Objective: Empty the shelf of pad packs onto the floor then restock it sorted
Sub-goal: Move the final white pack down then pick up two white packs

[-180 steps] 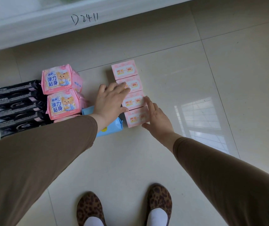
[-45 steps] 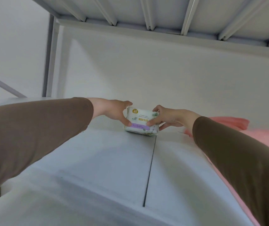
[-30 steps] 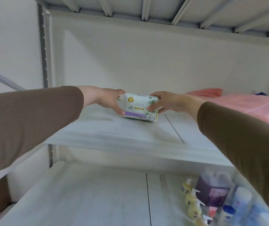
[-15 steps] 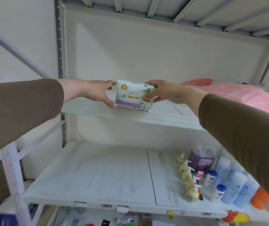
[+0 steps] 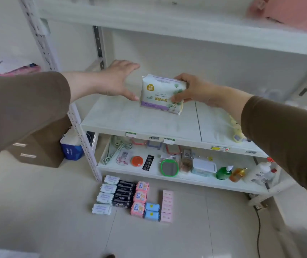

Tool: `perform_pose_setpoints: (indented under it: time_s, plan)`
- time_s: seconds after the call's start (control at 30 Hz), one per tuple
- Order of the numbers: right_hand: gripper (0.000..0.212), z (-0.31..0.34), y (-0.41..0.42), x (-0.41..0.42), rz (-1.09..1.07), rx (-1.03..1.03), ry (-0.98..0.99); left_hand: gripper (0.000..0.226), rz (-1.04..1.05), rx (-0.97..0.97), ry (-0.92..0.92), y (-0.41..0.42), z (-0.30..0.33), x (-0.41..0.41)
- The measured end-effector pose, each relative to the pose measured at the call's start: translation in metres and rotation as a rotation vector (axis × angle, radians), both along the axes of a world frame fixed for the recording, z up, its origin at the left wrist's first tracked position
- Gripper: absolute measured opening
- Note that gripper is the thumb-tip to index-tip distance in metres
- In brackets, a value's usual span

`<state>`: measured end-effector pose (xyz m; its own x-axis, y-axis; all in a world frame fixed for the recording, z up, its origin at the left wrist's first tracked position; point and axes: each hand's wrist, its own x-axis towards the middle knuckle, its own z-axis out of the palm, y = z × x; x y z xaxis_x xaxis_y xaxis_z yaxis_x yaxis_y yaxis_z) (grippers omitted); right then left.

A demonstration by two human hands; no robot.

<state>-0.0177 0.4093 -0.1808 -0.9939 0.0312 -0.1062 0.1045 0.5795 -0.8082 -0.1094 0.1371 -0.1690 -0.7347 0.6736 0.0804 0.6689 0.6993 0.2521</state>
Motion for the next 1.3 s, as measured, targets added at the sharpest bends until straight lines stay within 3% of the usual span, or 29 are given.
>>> perform_pose_setpoints:
  time_s: [0.43,0.73,1.03,1.2,1.3]
  plan:
    - [0.063,-0.165,-0.148,-0.029,0.004,0.082,-0.189,0.111,-0.022,-0.09,-0.277,-0.141,-0.177,-0.033]
    - [0.075,-0.353,-0.238,-0.032,-0.093,0.14,-0.379,0.112,-0.118,-0.252,-0.422,-0.221,-0.352,-0.046]
    - [0.073,-0.542,-0.287,-0.016,0.005,0.288,-0.473,0.11,-0.017,-0.364,-0.613,-0.274,-0.531,-0.038]
    - [0.087,-0.64,-0.328,-0.008,-0.015,0.282,-0.542,0.11,0.01,-0.44,-0.66,-0.306,-0.629,-0.03]
    - [0.077,-0.702,-0.354,-0.004,-0.006,0.271,-0.548,0.111,0.012,-0.46,-0.682,-0.324,-0.686,-0.027]
